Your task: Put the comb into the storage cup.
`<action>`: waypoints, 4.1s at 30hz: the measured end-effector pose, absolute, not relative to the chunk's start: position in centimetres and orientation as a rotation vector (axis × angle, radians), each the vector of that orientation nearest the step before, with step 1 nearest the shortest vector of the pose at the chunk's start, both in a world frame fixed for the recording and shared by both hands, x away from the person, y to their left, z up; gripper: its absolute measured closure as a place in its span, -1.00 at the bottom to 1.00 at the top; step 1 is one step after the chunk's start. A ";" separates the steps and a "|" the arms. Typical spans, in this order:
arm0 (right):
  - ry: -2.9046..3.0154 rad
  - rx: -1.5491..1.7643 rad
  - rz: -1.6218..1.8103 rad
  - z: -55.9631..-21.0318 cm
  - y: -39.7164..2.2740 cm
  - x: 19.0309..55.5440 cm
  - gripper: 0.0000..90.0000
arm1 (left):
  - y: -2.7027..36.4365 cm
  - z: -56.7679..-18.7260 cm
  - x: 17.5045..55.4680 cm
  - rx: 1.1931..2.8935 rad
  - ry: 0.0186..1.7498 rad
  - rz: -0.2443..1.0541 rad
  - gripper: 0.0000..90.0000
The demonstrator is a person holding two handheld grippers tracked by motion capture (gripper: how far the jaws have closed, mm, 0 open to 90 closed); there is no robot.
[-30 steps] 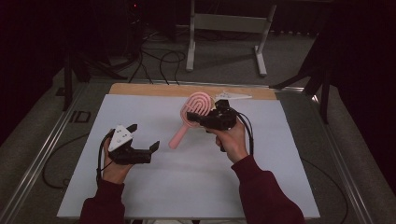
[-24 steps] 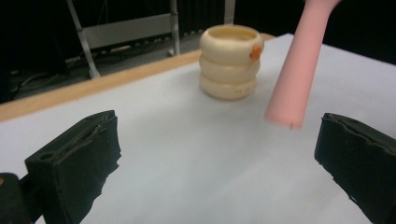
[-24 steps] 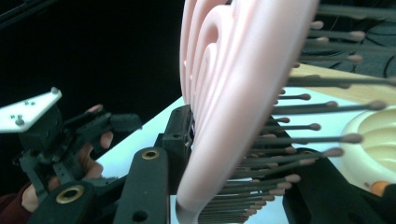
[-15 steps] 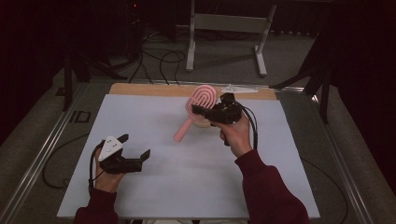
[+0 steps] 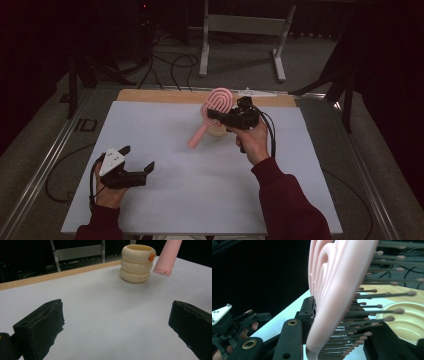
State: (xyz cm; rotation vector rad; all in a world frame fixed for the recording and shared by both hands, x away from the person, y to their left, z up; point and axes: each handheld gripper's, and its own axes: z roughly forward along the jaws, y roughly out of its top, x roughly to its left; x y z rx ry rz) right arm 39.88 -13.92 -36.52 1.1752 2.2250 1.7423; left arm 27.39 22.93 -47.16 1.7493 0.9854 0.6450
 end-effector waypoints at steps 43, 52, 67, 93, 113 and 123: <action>2.113 1.223 1.697 -34.5 -14.8 44.0 0.41 | 22.9 -47.0 27.3 1.752 0.976 0.655 -0.99; 2.090 1.228 1.681 -34.0 -15.2 44.6 0.41 | 22.9 -47.0 27.3 1.751 0.975 0.656 -0.98; 2.029 1.268 1.668 -33.6 -16.1 45.6 0.41 | 22.9 -46.9 27.3 1.746 0.976 0.659 -0.98; 1.962 1.326 1.588 -33.8 -16.9 47.4 0.41 | 23.0 -46.7 27.2 1.738 0.977 0.667 -0.98; 1.921 1.368 1.541 -34.2 -17.9 48.3 0.41 | 23.1 -46.7 27.2 1.733 0.979 0.667 -0.98; 1.886 1.406 1.523 -34.4 -18.6 48.6 0.41 | 23.1 -46.7 27.2 1.733 0.980 0.668 -0.98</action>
